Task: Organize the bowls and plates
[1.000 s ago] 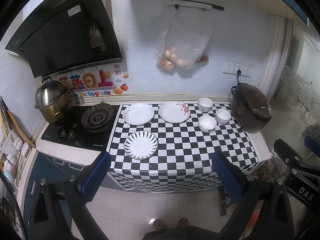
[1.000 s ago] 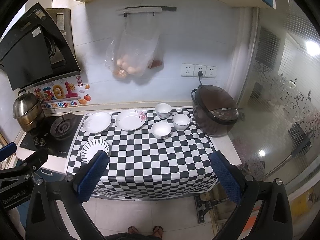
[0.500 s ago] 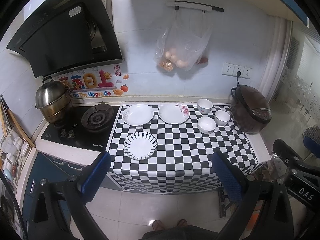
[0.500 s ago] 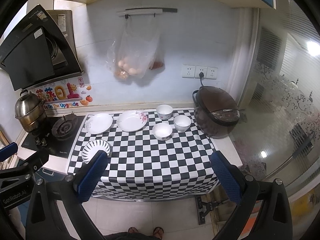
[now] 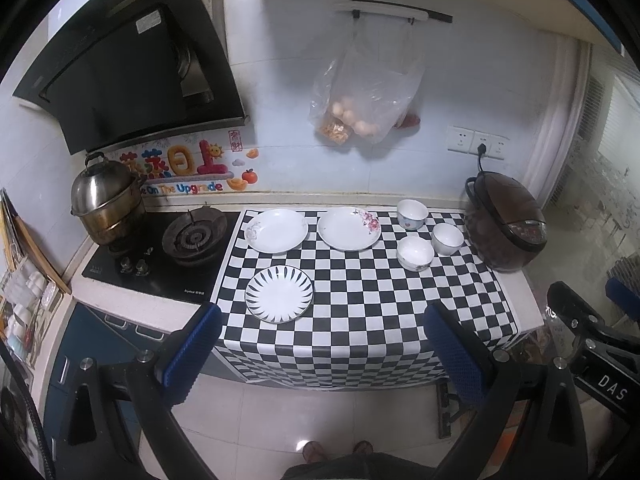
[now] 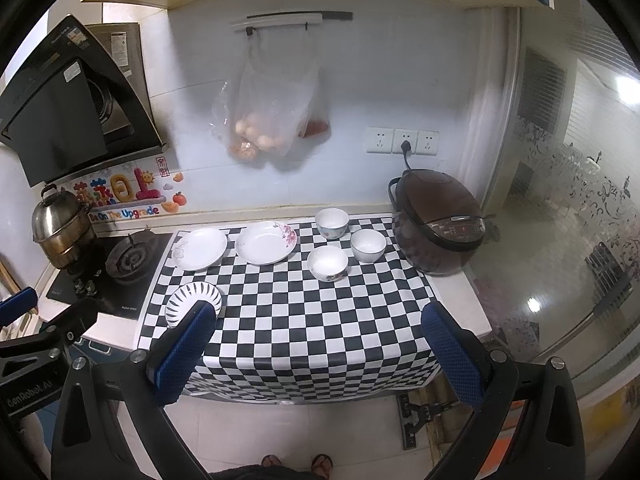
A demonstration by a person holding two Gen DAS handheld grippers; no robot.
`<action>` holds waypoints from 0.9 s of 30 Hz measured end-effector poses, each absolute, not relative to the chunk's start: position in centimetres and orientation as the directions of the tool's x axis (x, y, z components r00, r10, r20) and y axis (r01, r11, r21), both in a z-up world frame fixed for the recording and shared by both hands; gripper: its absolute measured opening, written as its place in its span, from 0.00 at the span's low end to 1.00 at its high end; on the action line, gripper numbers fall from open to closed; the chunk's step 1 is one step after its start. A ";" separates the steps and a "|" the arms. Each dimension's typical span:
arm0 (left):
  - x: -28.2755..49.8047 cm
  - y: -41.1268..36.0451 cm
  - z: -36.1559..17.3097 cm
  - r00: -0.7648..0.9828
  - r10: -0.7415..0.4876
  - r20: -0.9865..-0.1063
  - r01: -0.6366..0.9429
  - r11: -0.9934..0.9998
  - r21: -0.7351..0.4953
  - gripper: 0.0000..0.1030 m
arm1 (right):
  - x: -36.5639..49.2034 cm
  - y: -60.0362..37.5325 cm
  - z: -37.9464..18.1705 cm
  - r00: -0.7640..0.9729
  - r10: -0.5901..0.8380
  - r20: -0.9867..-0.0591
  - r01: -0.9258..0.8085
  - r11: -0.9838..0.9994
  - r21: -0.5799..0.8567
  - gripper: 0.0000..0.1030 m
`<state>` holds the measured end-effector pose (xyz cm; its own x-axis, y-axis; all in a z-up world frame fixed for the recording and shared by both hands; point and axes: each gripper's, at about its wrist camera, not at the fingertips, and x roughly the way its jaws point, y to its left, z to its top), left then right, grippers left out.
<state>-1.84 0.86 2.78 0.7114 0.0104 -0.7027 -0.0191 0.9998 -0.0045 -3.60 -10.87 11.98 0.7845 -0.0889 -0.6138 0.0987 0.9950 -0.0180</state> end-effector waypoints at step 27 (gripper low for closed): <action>20.0 16.0 -18.0 0.424 0.160 -0.891 -0.326 0.945 0.015 0.94 | 25.5 -6.2 -12.9 0.404 0.327 -0.854 -0.160 0.945 0.286 1.00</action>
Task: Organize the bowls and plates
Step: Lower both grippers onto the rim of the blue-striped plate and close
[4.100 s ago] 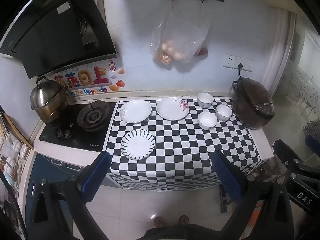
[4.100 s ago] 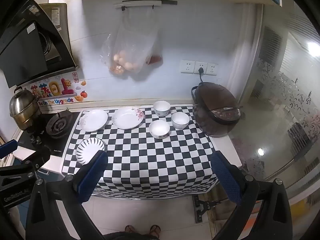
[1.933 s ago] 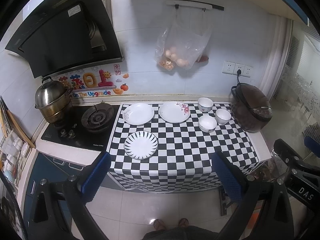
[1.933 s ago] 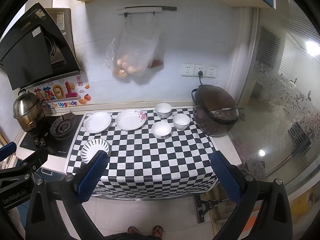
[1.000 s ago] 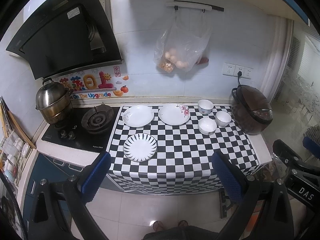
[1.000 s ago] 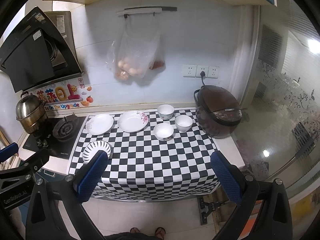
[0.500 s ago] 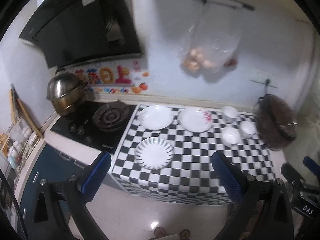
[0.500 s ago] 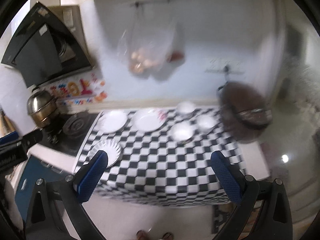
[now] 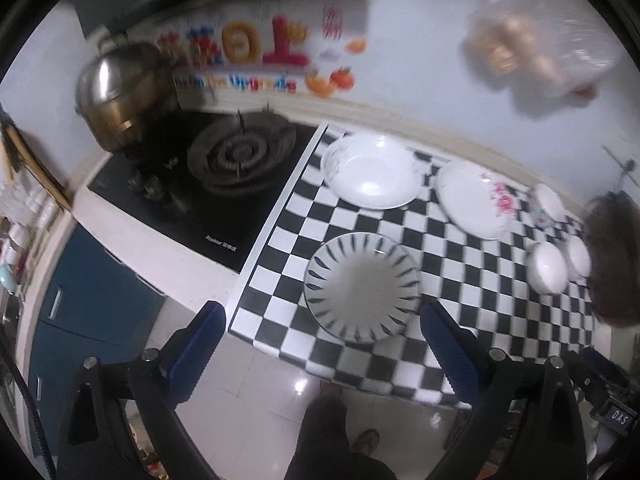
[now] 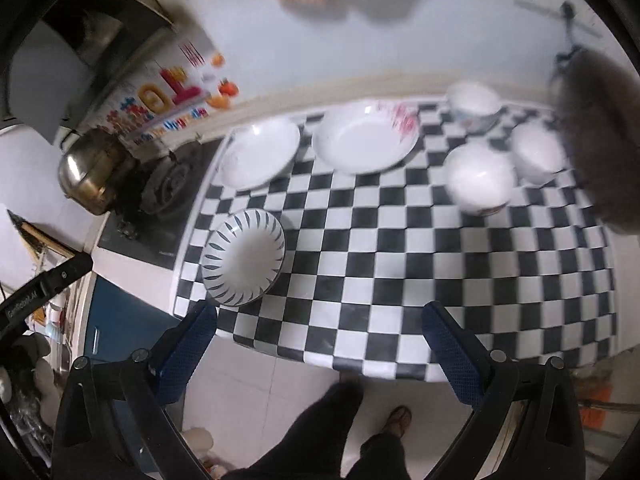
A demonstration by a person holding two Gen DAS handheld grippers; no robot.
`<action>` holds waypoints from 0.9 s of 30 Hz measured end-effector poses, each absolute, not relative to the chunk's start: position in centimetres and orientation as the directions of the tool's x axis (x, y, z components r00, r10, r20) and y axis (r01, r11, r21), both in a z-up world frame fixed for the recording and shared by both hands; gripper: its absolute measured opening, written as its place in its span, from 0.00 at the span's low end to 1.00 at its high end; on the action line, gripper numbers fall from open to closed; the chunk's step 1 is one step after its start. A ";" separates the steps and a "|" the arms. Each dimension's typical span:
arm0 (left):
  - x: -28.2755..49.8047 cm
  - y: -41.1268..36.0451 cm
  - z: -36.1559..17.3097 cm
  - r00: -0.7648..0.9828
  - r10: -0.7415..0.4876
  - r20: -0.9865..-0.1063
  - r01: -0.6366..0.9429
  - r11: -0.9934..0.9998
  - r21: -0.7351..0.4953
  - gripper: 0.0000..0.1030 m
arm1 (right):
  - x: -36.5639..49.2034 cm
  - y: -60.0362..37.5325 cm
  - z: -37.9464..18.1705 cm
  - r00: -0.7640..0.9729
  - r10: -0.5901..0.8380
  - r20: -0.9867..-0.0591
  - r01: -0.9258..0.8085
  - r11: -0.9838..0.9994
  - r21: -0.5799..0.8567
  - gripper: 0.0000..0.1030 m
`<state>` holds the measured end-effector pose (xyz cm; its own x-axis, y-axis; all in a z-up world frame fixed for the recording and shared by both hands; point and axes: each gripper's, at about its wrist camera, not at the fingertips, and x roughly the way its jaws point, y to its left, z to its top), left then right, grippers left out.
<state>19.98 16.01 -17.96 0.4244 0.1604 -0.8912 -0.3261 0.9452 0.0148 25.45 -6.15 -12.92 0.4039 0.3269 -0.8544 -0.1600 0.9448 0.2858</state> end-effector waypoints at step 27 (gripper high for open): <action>35.2 23.6 -40.8 -0.099 -0.193 -0.976 -0.076 0.980 -0.186 0.34 | 43.7 9.8 -35.4 -0.118 0.371 -0.921 -0.032 0.926 0.377 0.55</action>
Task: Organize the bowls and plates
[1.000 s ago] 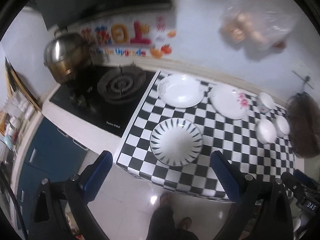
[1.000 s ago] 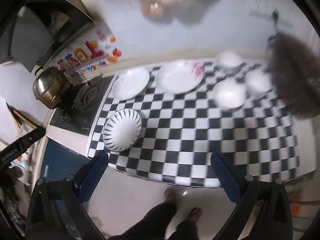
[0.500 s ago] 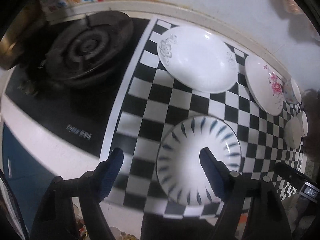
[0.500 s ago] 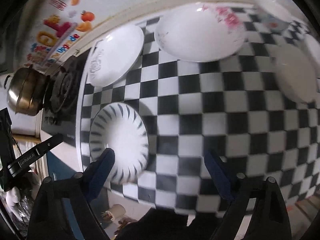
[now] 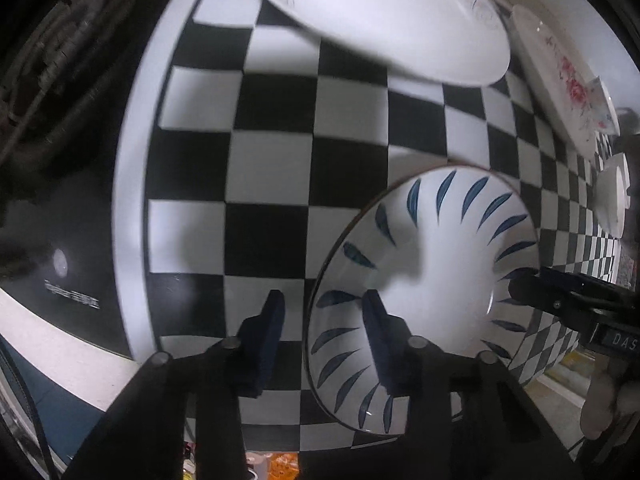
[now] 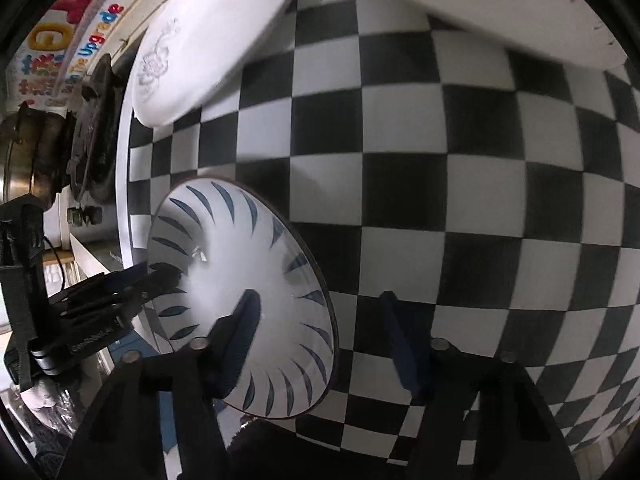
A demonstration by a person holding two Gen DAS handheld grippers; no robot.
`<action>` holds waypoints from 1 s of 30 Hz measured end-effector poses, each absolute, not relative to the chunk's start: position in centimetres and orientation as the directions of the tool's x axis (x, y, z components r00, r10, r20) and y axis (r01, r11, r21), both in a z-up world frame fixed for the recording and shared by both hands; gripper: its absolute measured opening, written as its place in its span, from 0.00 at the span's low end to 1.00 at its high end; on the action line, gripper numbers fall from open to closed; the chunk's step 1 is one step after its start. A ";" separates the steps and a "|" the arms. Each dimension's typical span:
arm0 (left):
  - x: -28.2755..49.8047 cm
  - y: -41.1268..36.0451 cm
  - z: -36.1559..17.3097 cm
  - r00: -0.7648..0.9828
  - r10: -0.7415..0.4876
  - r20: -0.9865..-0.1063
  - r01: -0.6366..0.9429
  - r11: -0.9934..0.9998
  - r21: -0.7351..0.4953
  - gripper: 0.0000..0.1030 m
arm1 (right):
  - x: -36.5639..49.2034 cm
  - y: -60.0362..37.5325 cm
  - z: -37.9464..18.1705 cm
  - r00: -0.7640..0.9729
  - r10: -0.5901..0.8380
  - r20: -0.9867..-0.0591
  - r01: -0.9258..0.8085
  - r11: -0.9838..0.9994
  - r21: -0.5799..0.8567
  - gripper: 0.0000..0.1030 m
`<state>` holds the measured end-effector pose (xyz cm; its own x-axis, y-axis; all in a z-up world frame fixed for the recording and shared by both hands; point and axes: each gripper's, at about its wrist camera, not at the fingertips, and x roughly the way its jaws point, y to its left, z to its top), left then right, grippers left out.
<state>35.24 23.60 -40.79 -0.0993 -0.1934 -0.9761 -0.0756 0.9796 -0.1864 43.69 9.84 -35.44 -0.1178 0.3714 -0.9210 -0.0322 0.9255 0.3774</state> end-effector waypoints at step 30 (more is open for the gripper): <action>40.3 16.1 -33.3 -0.059 -0.217 -0.974 0.068 0.973 -0.221 0.27 | 41.8 -0.2 -32.3 -0.037 0.363 -0.931 0.038 0.932 0.362 0.17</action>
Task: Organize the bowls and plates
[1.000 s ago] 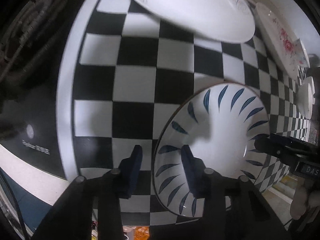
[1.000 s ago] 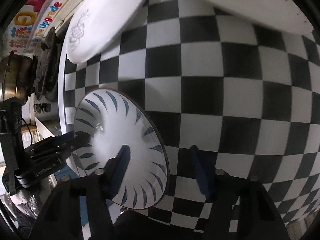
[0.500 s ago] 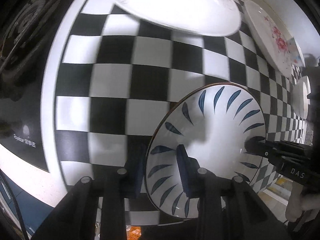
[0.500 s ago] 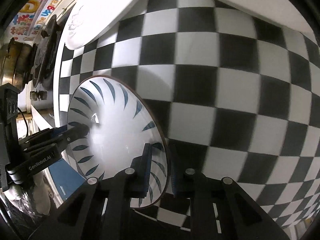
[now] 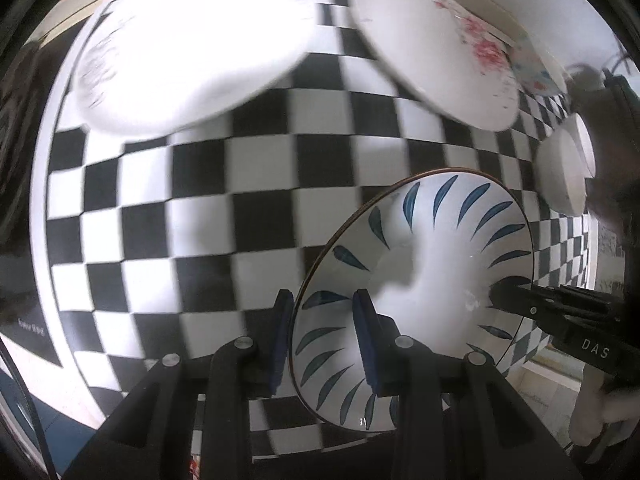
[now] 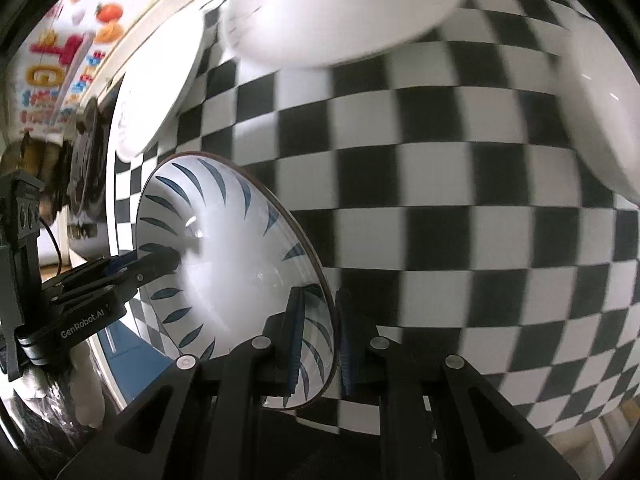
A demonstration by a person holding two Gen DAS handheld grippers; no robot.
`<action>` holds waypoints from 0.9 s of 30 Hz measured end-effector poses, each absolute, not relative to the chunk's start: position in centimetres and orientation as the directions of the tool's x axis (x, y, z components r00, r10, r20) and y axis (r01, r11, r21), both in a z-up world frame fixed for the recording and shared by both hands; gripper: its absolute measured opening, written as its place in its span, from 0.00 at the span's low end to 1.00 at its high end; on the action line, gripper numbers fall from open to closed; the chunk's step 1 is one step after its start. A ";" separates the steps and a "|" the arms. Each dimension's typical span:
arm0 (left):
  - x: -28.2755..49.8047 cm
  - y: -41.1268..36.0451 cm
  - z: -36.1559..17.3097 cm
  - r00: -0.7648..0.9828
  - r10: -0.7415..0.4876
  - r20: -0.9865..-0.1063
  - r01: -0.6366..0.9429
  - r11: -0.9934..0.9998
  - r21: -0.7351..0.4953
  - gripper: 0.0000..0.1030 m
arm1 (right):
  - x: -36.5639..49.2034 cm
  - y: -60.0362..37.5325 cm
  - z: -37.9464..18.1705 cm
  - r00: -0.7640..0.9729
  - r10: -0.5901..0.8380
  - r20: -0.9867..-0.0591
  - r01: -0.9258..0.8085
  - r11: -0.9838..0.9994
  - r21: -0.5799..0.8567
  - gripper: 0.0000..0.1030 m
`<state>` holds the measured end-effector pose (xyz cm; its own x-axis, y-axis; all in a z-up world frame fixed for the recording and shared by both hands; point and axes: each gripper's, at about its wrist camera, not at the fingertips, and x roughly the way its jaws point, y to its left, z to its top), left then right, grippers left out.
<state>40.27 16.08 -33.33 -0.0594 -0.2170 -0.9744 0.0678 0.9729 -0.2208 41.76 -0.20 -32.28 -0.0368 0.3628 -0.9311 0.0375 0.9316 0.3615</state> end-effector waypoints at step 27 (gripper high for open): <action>39.7 15.8 -35.7 -0.110 -0.166 -0.980 0.050 0.984 -0.172 0.27 | 42.3 -8.8 -34.7 -0.081 0.337 -0.938 0.116 0.938 0.327 0.17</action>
<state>39.71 15.79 -35.74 -0.1096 -0.1660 -0.9800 0.0498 0.9838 -0.1722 42.29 -8.77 -34.65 -0.0815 0.3373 -0.9379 0.1157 0.9379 0.3272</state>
